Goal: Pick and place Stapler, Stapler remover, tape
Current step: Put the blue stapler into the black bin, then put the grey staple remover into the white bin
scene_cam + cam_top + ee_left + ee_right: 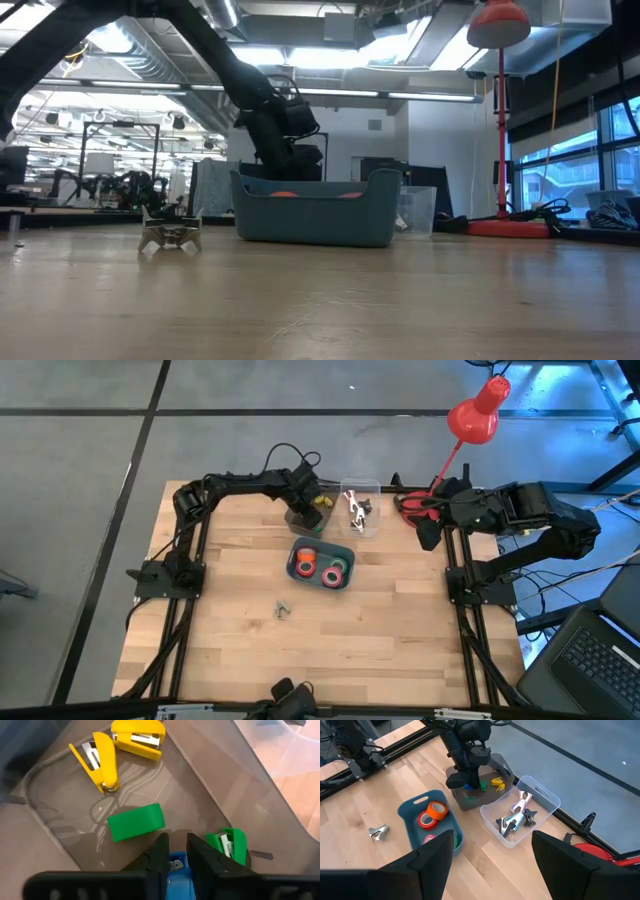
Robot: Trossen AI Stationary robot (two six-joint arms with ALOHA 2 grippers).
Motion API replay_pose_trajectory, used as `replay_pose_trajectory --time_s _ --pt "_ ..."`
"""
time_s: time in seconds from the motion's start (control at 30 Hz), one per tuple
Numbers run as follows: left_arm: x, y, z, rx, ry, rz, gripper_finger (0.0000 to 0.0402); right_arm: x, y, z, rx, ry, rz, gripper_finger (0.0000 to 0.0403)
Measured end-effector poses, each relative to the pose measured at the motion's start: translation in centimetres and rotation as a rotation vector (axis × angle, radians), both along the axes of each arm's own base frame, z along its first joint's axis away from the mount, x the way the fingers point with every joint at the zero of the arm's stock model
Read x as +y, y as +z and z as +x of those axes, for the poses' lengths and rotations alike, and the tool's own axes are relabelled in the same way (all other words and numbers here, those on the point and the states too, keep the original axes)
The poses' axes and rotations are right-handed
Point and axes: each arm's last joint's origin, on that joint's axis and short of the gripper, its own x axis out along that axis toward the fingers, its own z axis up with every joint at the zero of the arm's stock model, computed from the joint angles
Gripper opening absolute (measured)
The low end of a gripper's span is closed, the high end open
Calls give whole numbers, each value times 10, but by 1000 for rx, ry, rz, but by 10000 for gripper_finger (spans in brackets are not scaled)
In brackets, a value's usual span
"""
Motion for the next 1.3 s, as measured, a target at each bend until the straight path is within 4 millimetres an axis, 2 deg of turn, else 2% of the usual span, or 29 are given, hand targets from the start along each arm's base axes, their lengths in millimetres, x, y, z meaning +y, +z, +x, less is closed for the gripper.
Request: replay_pose_trajectory --time_s 0.27,0.4,0.5,0.57,0.67,0.83,0.9,0.97,1.07,1.17,1.3 --pt "-4 5 3 6 -9 -2 206 0 0 0 -1 0 6 271" --pt "-5 17 6 31 -2 -26 259 0 0 0 -1 1 6 271" --pt "-5 41 6 52 13 -15 271 0 0 0 1 4 4 271" --pt "-7 67 6 29 12 6 271 0 0 0 2 6 2 271" --pt "-22 108 2 -13 -7 48 269 0 0 0 3 8 4 271" --pt "-77 176 -21 -111 -124 127 268 0 0 0 7 8 4 271" --pt "-105 192 -31 -101 -209 135 268 0 0 0 8 9 2 271" --pt "-135 199 -41 -68 -326 141 268 0 0 0 15 17 -5 271" --pt "-182 191 -56 34 -534 146 268 0 0 0 21 21 -20 271" --pt "-223 167 -68 170 -838 164 268 0 0 0 24 23 -28 271" --pt "-262 132 -81 351 -1231 320 268 0 0 0 30 29 -44 271"
